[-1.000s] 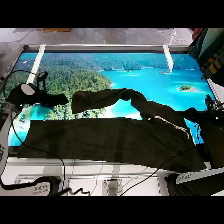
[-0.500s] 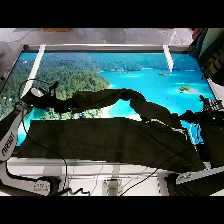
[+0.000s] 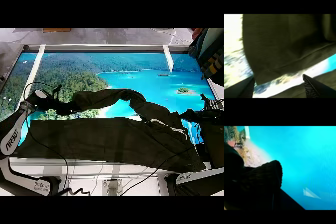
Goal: Fold the clothes and pants, and hang the long-sleeved shirts on hangers.
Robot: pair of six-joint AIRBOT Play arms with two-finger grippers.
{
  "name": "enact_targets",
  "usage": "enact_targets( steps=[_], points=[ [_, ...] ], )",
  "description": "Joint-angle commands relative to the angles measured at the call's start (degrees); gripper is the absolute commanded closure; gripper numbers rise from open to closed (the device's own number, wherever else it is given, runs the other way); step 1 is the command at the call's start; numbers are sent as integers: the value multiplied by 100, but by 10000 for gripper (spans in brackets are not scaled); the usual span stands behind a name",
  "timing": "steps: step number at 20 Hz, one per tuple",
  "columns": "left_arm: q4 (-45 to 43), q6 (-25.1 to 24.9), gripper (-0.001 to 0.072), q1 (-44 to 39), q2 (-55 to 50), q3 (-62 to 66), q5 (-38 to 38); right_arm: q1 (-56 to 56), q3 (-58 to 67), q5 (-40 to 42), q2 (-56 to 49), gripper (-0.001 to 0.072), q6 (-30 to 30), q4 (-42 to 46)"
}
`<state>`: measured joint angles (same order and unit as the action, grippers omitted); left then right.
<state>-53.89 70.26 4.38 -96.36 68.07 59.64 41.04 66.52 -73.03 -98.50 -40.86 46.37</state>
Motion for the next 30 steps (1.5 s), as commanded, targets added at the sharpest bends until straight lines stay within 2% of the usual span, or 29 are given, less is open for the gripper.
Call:
enact_targets(
  steps=[1,2,4,8,12,14,17,21,23,27,30],
  points=[
    [-140,0,277,-129,-160,-9,-308,-7,2,-31,15,677,-17,-7],
    [-107,2,438,-142,-153,-2,-490,-7,2,-48,15,677,-17,-7],
    [44,-2,690,-125,-151,151,-581,-7,2,-50,15,677,-17,-9],
    [39,-2,693,-24,138,1025,-431,-7,2,-105,17,679,-17,-173],
    [33,-24,693,166,977,2048,-461,0,2,48,271,679,-4,-590],
    [35,-83,693,295,1480,2396,-708,0,2,315,590,680,7,-638],
    [33,-85,693,411,2225,2465,-1368,0,2,592,1078,679,0,-586],
    [-271,-48,694,431,2750,2463,-1309,0,2,597,1478,679,-68,-428],
    [-752,275,694,431,2756,2461,-1021,0,2,597,1561,678,-146,-295],
    [-2844,1593,695,431,2559,2450,-881,0,0,597,1598,679,-212,216],
    [-3117,1676,694,413,1792,2448,-688,0,0,597,1596,678,-216,361]
  ],
)
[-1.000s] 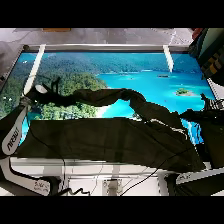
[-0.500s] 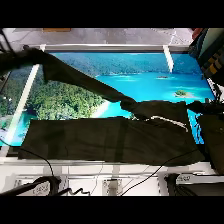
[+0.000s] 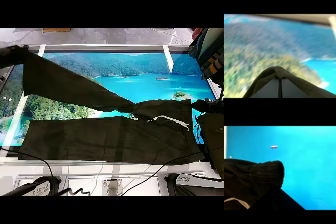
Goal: Fold the clothes and pants, and hang the long-sleeved shirts on hangers.
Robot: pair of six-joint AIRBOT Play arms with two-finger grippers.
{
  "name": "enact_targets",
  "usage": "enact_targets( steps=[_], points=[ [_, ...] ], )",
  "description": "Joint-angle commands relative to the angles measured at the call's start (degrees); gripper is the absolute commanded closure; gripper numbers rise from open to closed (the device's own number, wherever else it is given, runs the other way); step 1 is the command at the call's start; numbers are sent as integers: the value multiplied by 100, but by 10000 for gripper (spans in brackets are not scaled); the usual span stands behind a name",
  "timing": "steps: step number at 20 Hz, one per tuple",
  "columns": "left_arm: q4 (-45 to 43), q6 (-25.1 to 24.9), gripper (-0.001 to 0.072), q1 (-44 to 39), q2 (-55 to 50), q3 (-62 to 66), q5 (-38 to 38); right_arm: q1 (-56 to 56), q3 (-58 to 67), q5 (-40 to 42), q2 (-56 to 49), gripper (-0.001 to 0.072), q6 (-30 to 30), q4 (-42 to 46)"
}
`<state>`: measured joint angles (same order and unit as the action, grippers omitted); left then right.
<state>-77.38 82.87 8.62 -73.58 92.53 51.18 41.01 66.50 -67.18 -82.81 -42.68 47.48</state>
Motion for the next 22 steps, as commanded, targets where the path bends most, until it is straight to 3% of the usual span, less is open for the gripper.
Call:
enact_targets(
  steps=[1,4,8,12,13,14,15,17,19,21,22],
  points=[
    [-732,417,694,-20,-841,2,125,2,2,15,26,678,-35,249],
    [35,413,693,-61,-1777,2,-317,2,4,90,26,678,-33,251],
    [883,413,693,-208,-2500,4,-1700,2,2,144,26,678,-33,251],
    [844,411,686,-365,-2610,2,-2487,2,2,260,24,678,-33,251],
    [846,369,519,-365,-2610,2,-2476,2,2,271,24,678,-33,249],
    [844,326,133,-363,-2610,2,-2428,2,2,269,24,678,-33,249],
    [846,328,21,-310,-2608,4,-2330,2,2,269,24,678,-33,249],
    [658,332,14,-122,-2570,4,-1757,2,2,269,24,678,-33,251],
    [339,415,29,201,-2581,2,-660,2,2,273,24,678,-31,251],
    [149,719,220,605,-2653,-9,358,2,2,271,24,678,-31,251],
    [212,835,230,809,-2686,-48,649,2,2,273,24,678,-31,249]
  ],
)
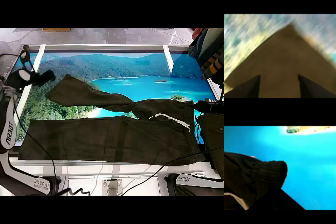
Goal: Fold the clothes and pants, and hang the long-sleeved shirts on hangers.
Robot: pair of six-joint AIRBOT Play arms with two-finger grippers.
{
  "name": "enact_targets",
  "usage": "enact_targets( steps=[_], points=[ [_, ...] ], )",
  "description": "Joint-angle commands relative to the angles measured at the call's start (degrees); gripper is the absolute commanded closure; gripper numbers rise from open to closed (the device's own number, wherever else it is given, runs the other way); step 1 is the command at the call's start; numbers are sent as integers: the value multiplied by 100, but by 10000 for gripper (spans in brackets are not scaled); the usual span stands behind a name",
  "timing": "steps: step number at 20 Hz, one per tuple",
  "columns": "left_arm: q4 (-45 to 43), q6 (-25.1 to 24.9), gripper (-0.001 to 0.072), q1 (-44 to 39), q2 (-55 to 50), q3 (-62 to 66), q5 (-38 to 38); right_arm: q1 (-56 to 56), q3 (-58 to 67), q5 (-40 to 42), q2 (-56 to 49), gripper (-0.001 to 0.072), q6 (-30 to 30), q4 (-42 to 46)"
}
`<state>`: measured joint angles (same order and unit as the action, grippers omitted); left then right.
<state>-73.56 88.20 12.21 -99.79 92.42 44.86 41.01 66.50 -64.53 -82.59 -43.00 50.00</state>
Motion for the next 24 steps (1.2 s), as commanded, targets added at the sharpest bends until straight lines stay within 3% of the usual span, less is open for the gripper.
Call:
enact_targets(
  steps=[1,5,6,11,16,17,20,24],
  points=[
    [2,407,231,660,-81,-122,1427,2,2,9,2,678,2,-2],
    [640,400,204,1139,-85,-678,1283,2,2,9,2,678,2,-2],
    [737,396,165,1150,-109,-798,1139,2,2,11,2,678,2,-2],
    [1958,-37,167,907,-579,-848,92,2,4,122,2,678,0,-4],
    [1965,-59,176,586,-953,-846,-737,2,4,105,4,677,-256,-20],
    [1965,-59,252,531,-949,-846,-977,0,4,103,4,678,-260,-20],
    [1980,-72,695,466,-752,-835,-1235,2,4,90,4,677,-260,-17],
    [1978,-879,693,518,146,-815,-1252,2,4,90,4,677,-260,-15]
  ],
)
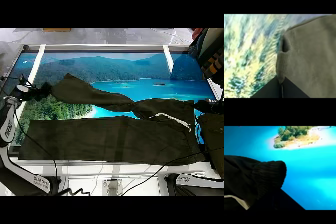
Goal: Fold the clothes and pants, and hang the long-sleeved shirts on hangers.
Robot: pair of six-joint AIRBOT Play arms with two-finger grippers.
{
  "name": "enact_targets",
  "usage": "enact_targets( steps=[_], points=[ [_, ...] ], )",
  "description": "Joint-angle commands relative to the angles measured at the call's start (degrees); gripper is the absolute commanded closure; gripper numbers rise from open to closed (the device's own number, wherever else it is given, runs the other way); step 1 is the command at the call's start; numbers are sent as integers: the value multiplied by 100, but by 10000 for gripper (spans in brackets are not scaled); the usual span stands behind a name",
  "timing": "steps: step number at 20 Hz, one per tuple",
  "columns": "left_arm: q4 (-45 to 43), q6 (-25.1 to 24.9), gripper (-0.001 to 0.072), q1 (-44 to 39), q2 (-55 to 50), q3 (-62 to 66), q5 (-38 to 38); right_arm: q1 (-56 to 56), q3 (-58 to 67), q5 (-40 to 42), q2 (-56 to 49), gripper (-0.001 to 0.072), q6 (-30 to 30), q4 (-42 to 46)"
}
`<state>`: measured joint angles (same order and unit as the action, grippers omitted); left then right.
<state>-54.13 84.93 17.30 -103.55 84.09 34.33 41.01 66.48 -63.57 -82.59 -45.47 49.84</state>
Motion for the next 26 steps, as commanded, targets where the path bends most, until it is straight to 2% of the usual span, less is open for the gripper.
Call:
enact_targets(
  steps=[1,4,6,10,14,17,19,22,26],
  points=[
    [28,-833,693,28,863,20,-195,2,7,-7,4,678,-15,-2],
    [15,-1355,693,57,1899,20,-192,2,7,-81,7,678,-59,-2],
    [-118,-1488,693,61,2527,20,-190,2,7,-205,9,678,-107,-4],
    [-1519,-1460,694,63,3410,20,192,2,7,-339,9,678,-227,-7],
    [-3298,-1073,693,66,3613,17,1692,0,7,-328,9,678,-302,-9],
    [-3495,-1014,693,66,3265,17,3167,0,7,-262,9,678,-302,-9],
    [-3418,-1014,694,55,2761,17,3536,0,7,-107,7,678,-310,-9],
    [-2968,-1014,695,55,1864,20,2979,0,7,74,2,678,-310,-9],
    [-1036,-1014,694,55,975,20,815,0,4,463,2,678,-310,-7]
  ],
)
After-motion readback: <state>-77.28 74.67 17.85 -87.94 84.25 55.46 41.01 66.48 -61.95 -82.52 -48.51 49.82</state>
